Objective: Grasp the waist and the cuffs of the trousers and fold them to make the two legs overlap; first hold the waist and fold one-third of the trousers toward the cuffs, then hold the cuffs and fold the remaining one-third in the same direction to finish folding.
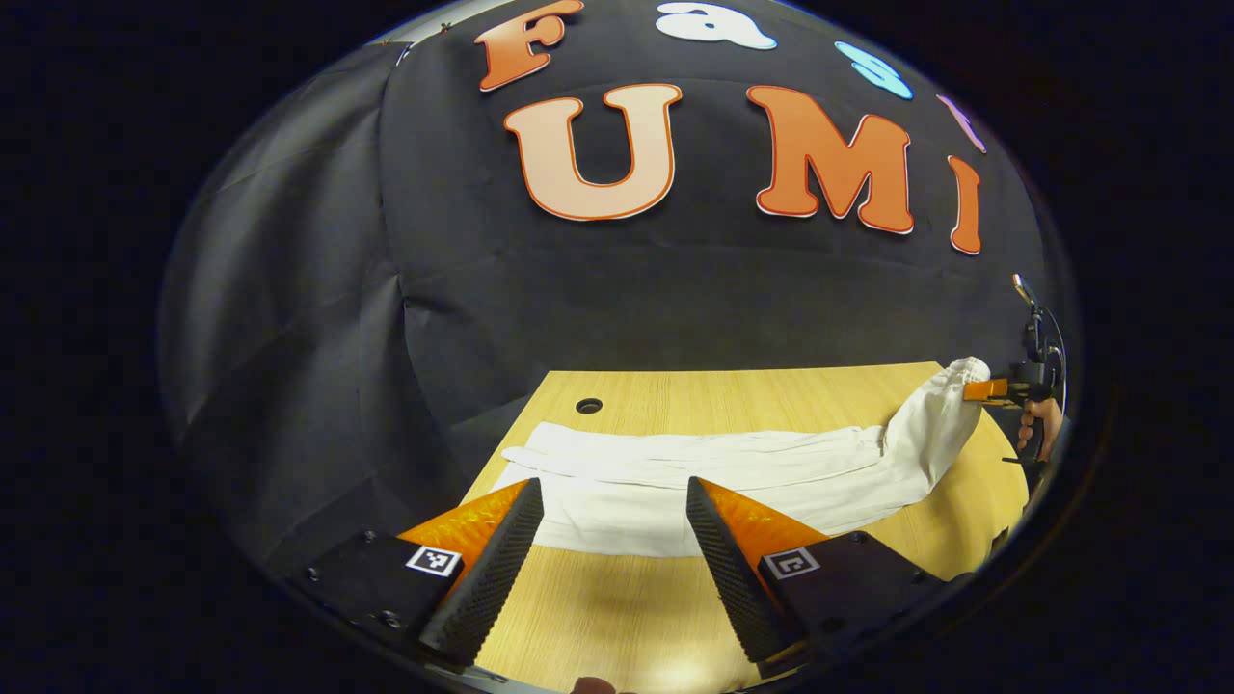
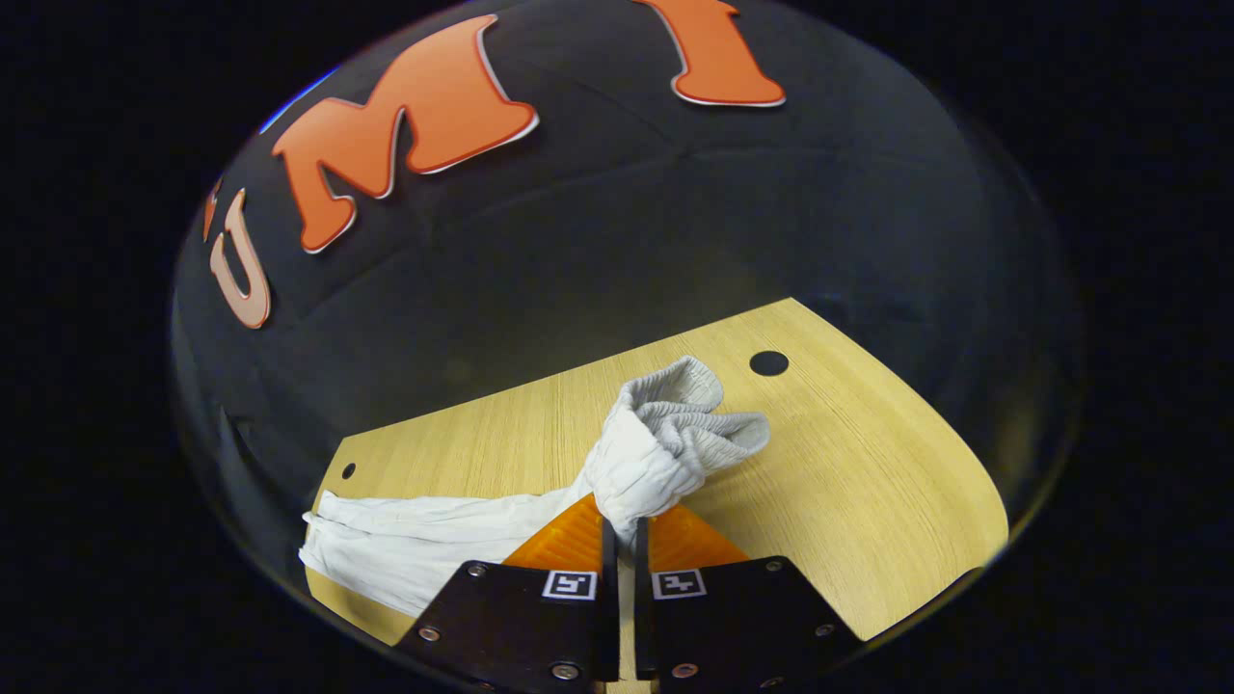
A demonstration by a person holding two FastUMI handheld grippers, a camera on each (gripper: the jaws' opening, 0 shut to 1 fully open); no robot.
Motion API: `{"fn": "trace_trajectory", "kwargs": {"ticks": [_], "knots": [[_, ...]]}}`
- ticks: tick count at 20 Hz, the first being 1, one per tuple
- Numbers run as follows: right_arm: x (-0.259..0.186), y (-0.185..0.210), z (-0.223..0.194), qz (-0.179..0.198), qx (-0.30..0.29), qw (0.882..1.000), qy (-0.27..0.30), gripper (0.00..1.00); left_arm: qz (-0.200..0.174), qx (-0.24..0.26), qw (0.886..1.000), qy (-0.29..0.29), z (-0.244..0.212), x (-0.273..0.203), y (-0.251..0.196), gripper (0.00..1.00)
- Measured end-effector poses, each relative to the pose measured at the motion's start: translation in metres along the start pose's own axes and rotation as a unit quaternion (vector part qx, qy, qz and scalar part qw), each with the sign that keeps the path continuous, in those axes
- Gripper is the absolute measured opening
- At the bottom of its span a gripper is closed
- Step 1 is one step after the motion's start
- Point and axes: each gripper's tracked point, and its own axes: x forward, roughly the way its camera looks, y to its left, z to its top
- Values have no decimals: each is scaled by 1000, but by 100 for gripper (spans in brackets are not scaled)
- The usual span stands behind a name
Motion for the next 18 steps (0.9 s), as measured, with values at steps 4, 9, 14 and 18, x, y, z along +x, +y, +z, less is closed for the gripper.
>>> {"fn": "trace_trajectory", "kwargs": {"ticks": [4,9,14,18], "knots": [[-4,57,-3,20,-81,996,-10,6,-7,-13,1000,11,-9,10,14,98],[1,136,-26,49,-190,981,-7,6,-7,-24,999,24,-18,25,31,98],[15,212,-68,63,-342,937,-19,6,-2,-46,998,44,-25,40,47,98],[26,254,-135,78,-455,887,4,16,-5,-72,995,73,-48,70,66,98]]}}
